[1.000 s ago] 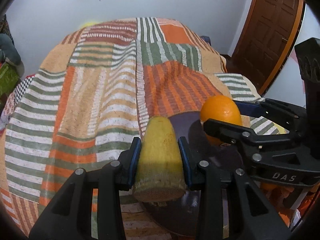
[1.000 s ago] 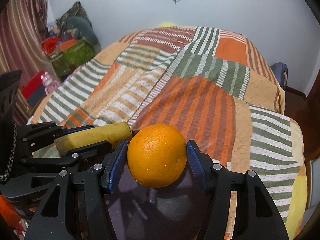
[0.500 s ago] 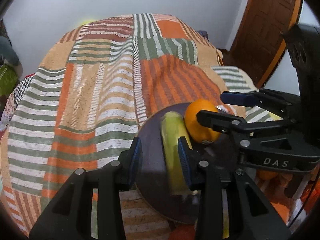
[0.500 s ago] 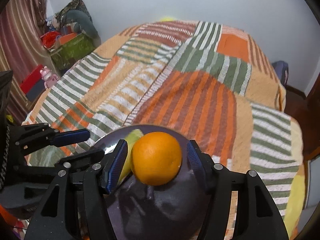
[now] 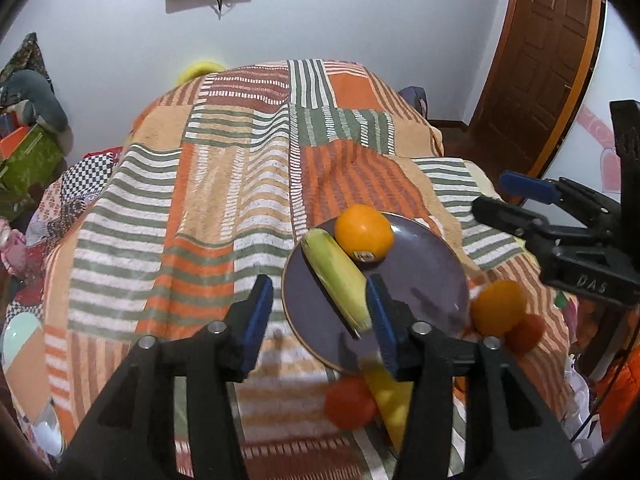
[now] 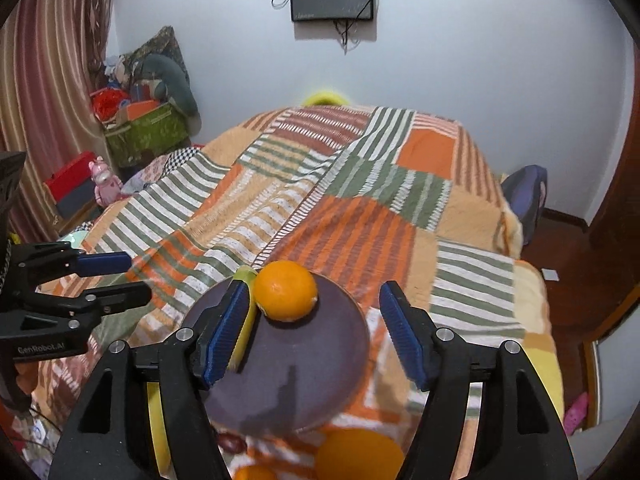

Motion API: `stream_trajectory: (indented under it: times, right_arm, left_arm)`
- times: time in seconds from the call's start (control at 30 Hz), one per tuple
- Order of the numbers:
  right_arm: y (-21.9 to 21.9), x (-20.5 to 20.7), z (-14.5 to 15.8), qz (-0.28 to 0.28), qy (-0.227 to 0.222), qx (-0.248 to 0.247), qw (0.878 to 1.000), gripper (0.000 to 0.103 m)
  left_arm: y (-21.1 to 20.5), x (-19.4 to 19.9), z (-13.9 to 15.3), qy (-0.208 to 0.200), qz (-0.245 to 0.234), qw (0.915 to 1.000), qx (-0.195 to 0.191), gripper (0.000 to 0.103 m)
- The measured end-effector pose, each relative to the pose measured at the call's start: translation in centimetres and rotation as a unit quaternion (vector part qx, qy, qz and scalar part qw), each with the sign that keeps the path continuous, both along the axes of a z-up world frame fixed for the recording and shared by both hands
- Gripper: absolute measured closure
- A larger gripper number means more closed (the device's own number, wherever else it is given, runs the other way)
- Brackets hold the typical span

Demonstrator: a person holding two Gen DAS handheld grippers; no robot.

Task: Organize fruits
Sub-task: 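Open both tools and lift them away from the plate, then grasp the long yellow zucchini with the left tool while the right tool grasps another orange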

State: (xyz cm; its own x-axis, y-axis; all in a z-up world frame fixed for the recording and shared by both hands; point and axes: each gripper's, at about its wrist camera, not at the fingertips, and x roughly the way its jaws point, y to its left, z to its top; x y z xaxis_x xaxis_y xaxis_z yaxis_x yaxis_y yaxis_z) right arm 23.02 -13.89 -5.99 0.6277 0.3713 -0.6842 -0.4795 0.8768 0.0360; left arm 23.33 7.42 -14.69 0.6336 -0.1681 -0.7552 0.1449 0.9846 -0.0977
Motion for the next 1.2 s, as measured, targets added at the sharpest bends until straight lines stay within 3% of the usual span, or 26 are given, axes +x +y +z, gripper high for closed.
stream_trajectory:
  times: [0.2,0.6,0.93,1.07,1.2]
  right_arm:
    - [-2.3,-3.0,0.6,-0.014,-0.018,-0.001,1.0,0.033]
    - [-6.8,-7.1,-2.4,-0.04,0.018,0.002,0.999,0.03]
    - [-7.8,-6.9,-5.6,-0.034,0.06,0.009,0.998,0.03]
    - [-7.8,-6.6,-6.6,-0.031,0.073,0.015,0.997,0.03]
    - [-7.7,-6.2,-7.5,-0.027,0.085,0.019,0.996,0.03]
  left_arm:
    - [-1.4,-3.1,0.2,0.006,-0.002,1.0,0.003,0.047]
    - [-4.4,-5.9,-3.6,0.07,0.0,0.9975,-0.003,0.046]
    - [-5.2,-5.8,-6.1,0.094,0.036,0.9949,0.003,0.046]
    - [-5.4,-5.4,-6.6,0.102,0.044,0.9938,-0.009,0.055]
    - [-5.6,-5.2,-6.4,0.098,0.05,0.9939,-0.003,0.056]
